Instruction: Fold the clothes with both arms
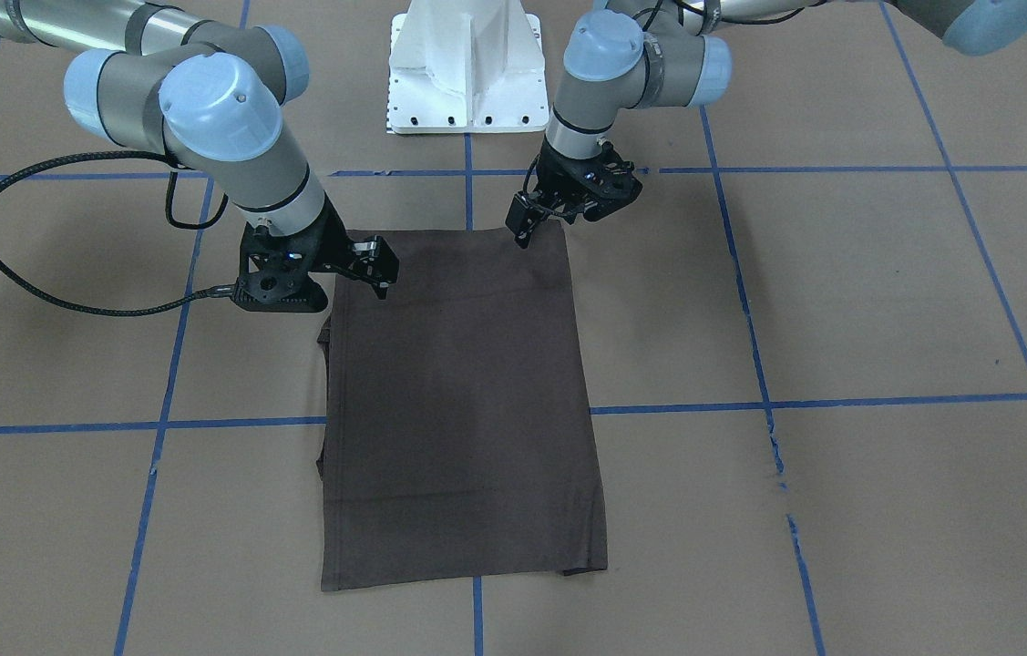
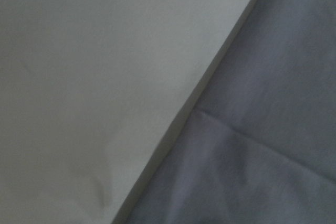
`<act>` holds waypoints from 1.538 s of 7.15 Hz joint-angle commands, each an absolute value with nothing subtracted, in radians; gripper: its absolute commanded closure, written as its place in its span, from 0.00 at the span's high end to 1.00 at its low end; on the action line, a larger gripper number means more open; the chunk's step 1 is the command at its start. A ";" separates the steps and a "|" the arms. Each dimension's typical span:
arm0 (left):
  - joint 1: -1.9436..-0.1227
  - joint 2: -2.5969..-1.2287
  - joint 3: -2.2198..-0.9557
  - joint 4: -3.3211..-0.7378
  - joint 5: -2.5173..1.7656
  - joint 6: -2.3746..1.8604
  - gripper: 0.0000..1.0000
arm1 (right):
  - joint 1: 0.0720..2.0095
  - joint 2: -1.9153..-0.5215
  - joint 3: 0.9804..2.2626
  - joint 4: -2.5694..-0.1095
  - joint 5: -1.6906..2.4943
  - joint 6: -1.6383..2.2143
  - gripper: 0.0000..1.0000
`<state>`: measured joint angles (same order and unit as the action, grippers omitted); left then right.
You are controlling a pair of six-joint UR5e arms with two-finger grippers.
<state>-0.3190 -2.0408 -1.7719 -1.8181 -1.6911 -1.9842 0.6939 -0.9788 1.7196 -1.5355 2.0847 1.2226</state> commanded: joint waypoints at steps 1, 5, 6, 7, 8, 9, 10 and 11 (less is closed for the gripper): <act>-0.318 -2.037 -1.775 -1.813 -1.690 -1.987 0.98 | 0.693 -0.980 1.718 -1.536 2.085 1.223 1.00; -0.316 -2.037 -1.770 -1.813 -1.689 -1.987 0.56 | 0.693 -0.980 1.718 -1.536 2.085 1.221 1.00; -0.318 -2.037 -1.769 -1.813 -1.689 -1.987 0.39 | 0.693 -0.982 1.720 -1.536 2.085 1.221 1.00; -0.318 -2.039 -1.772 -1.813 -1.689 -1.987 0.24 | 0.692 -0.982 1.720 -1.536 2.085 1.221 1.00; -0.316 -2.039 -1.773 -1.812 -1.689 -1.987 0.09 | 0.692 -0.988 1.720 -1.536 2.085 1.221 1.00; -0.316 -2.039 -1.776 -1.810 -1.678 -1.985 0.00 | 0.692 -0.991 1.720 -1.536 2.085 1.221 1.00; -0.314 -2.040 -1.779 -1.810 -1.677 -1.982 0.00 | 0.692 -0.991 1.721 -1.536 2.085 1.221 1.00; -0.313 -2.039 -1.795 -1.804 -1.678 -1.971 0.00 | 0.690 -0.996 1.723 -1.534 2.085 1.221 1.00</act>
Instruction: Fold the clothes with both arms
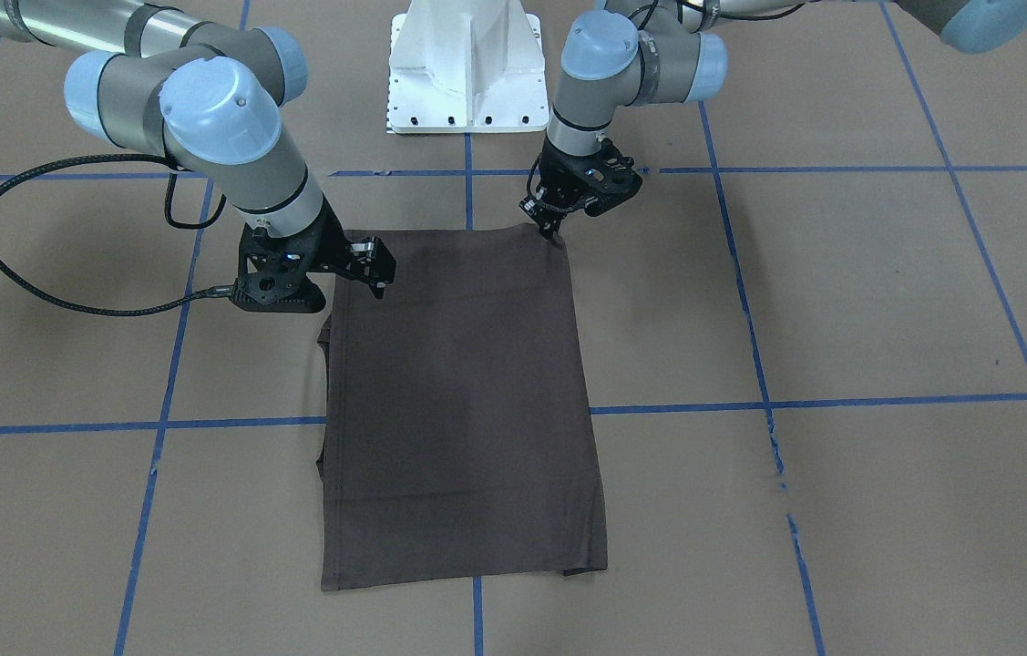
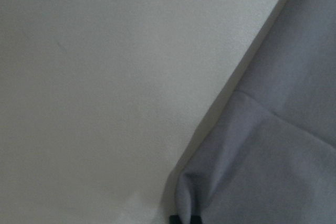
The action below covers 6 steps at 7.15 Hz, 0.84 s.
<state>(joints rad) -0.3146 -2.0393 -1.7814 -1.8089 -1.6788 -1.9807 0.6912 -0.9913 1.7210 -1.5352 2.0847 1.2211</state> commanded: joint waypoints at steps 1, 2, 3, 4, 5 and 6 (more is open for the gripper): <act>-0.313 -2.037 -1.839 -1.783 -1.683 -1.959 0.00 | 0.689 -1.000 1.727 -1.534 2.082 1.226 1.00; -0.314 -2.036 -1.891 -1.738 -1.686 -1.888 0.00 | 0.675 -1.017 1.750 -1.534 2.074 1.292 1.00; -0.314 -2.023 -1.904 -1.735 -1.686 -1.852 0.00 | 0.626 -1.084 1.837 -1.534 2.039 1.402 1.00; -0.313 -2.010 -1.901 -1.741 -1.690 -1.839 0.00 | 0.562 -1.124 1.897 -1.534 1.960 1.539 1.00; -0.313 -2.010 -1.896 -1.741 -1.690 -1.823 0.00 | 0.486 -1.155 1.932 -1.534 1.881 1.710 1.00; -0.311 -2.010 -1.896 -1.743 -1.690 -1.822 0.00 | 0.422 -1.161 1.945 -1.535 1.805 1.833 1.00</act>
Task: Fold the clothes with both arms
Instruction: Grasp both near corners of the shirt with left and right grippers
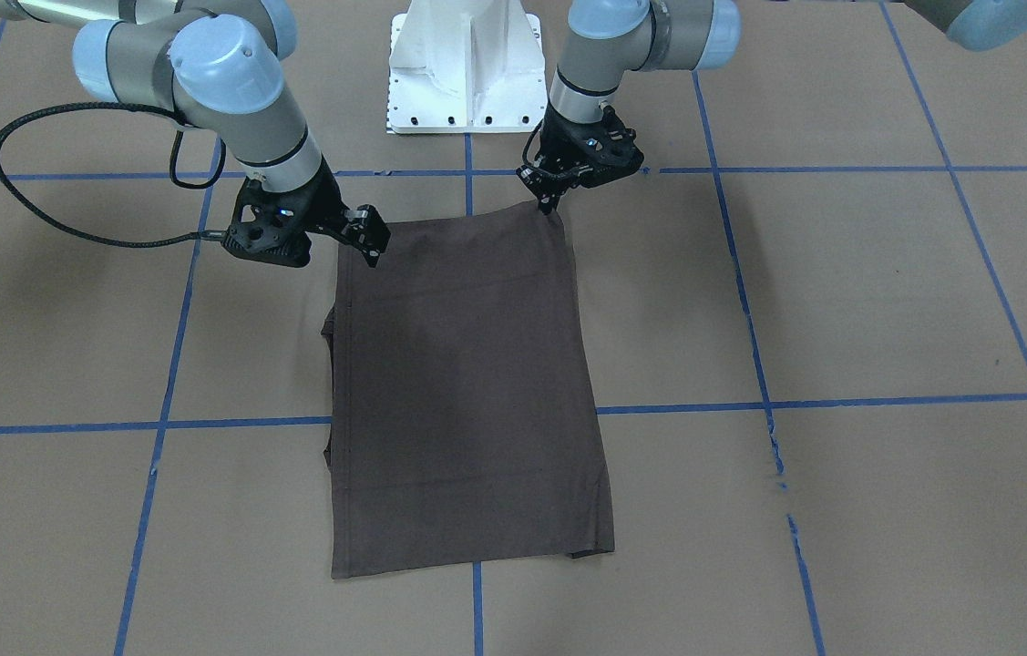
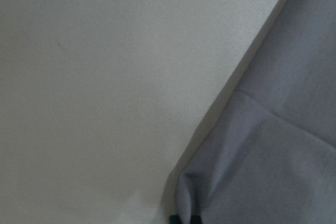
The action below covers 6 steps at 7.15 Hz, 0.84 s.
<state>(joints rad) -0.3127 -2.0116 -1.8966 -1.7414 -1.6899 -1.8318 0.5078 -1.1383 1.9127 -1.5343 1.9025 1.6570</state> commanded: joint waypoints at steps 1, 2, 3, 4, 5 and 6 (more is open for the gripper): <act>-0.311 -2.010 -1.893 -1.743 -1.690 -1.822 0.00 | 0.369 -1.163 1.945 -1.536 1.734 1.915 1.00; -0.311 -2.011 -1.893 -1.744 -1.690 -1.822 0.00 | 0.326 -1.161 1.939 -1.542 1.688 1.924 1.00; -0.310 -2.014 -1.893 -1.743 -1.692 -1.822 0.00 | 0.301 -1.149 1.906 -1.549 1.680 1.918 1.00; -0.310 -2.016 -1.893 -1.743 -1.692 -1.822 0.00 | 0.311 -1.134 1.875 -1.545 1.677 1.910 1.00; -0.310 -2.016 -1.894 -1.743 -1.692 -1.822 0.00 | 0.327 -1.112 1.843 -1.539 1.677 1.907 1.00; -0.310 -2.016 -1.896 -1.743 -1.692 -1.822 0.00 | 0.333 -1.092 1.803 -1.536 1.678 1.892 1.00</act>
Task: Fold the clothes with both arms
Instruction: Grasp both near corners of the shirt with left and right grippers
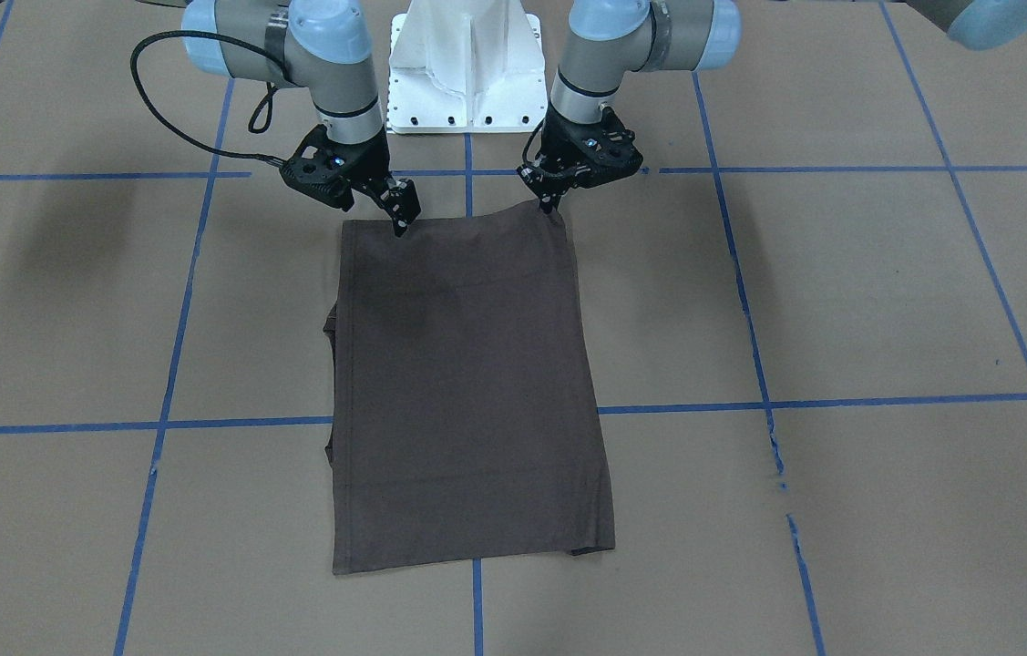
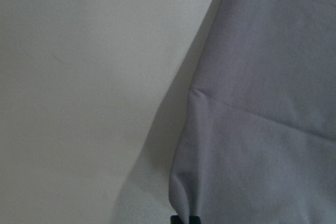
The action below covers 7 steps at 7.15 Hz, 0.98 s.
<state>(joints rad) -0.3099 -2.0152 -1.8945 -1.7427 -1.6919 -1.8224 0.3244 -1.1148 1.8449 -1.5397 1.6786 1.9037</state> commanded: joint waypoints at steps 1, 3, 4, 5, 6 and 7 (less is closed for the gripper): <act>-0.310 -2.017 -1.898 -1.741 -1.692 -1.822 0.00 | 0.334 -1.097 1.799 -1.536 1.678 1.891 1.00; -0.310 -2.020 -1.901 -1.740 -1.692 -1.822 0.00 | 0.336 -1.120 1.808 -1.534 1.681 1.894 1.00; -0.310 -2.022 -1.901 -1.738 -1.690 -1.822 0.00 | 0.334 -1.137 1.813 -1.534 1.680 1.902 1.00; -0.311 -2.022 -1.901 -1.738 -1.690 -1.822 0.00 | 0.330 -1.141 1.813 -1.534 1.680 1.904 1.00; -0.311 -2.022 -1.901 -1.738 -1.690 -1.822 0.00 | 0.319 -1.147 1.810 -1.534 1.678 1.904 1.00; -0.311 -2.022 -1.901 -1.736 -1.690 -1.822 0.00 | 0.315 -1.152 1.807 -1.534 1.678 1.904 1.00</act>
